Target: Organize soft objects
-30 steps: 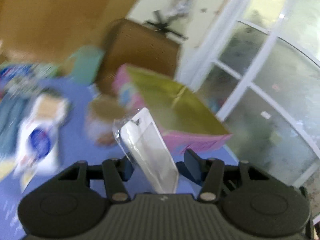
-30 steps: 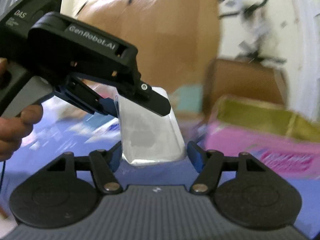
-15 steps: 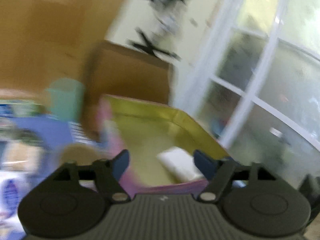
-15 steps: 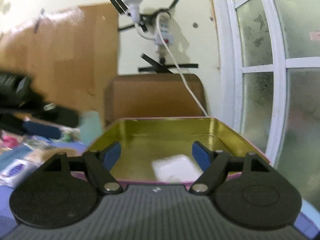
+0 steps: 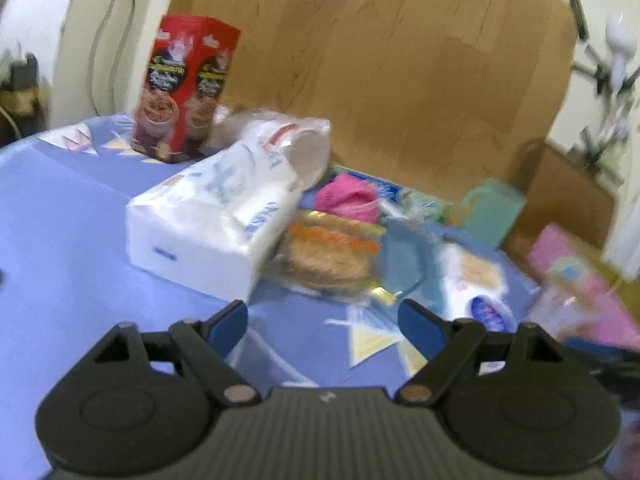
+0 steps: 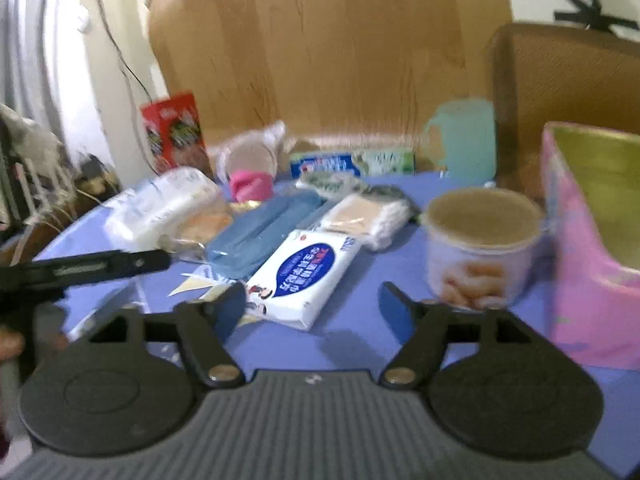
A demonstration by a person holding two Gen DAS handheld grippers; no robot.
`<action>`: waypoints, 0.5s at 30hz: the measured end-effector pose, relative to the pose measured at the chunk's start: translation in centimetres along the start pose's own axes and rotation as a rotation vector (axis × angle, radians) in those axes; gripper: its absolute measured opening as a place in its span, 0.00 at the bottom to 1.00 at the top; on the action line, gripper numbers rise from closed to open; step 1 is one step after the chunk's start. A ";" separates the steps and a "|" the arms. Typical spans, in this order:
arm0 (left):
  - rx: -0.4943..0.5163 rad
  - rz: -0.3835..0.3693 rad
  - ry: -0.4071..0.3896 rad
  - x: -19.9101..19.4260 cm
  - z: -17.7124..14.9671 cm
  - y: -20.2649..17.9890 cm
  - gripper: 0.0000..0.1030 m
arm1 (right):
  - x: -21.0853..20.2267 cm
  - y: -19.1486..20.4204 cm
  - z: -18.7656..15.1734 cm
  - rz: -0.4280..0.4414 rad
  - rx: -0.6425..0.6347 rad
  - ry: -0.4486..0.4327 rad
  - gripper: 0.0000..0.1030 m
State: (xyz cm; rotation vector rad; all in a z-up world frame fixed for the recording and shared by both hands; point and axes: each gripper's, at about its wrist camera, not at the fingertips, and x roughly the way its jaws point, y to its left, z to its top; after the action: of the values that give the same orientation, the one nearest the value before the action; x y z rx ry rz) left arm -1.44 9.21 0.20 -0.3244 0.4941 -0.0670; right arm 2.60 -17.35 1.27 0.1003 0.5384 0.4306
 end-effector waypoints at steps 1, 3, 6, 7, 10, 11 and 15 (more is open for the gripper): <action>0.001 0.003 -0.019 -0.1 0.0 0.3 0.85 | 1.1 0.5 0.1 -0.004 0.006 0.021 0.88; 0.007 -0.006 -0.021 0.0 0.0 0.3 0.85 | 2.4 1.4 0.0 -0.008 0.004 0.049 0.90; 0.008 -0.027 -0.032 -0.5 -0.1 0.6 0.85 | 4.2 3.2 0.1 -0.075 -0.056 0.083 0.93; 0.005 -0.029 -0.035 -0.5 -0.1 0.5 0.85 | 4.9 3.4 0.1 -0.087 -0.063 0.103 0.93; -0.004 -0.045 -0.037 -0.4 0.0 0.5 0.85 | 5.1 3.3 -0.1 -0.070 -0.087 0.104 0.64; -0.005 -0.047 -0.037 -0.4 0.0 0.5 0.85 | 4.7 3.1 -0.1 -0.072 -0.082 0.103 0.54; 0.005 -0.060 -0.012 -0.2 -0.1 0.2 0.85 | 1.5 1.3 -1.6 -0.029 0.008 0.097 0.04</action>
State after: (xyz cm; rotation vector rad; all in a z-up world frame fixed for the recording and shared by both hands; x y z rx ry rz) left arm -1.72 9.37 0.13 -0.3347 0.4725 -0.1241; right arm 2.45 -15.58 -0.50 0.0793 0.6362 0.4070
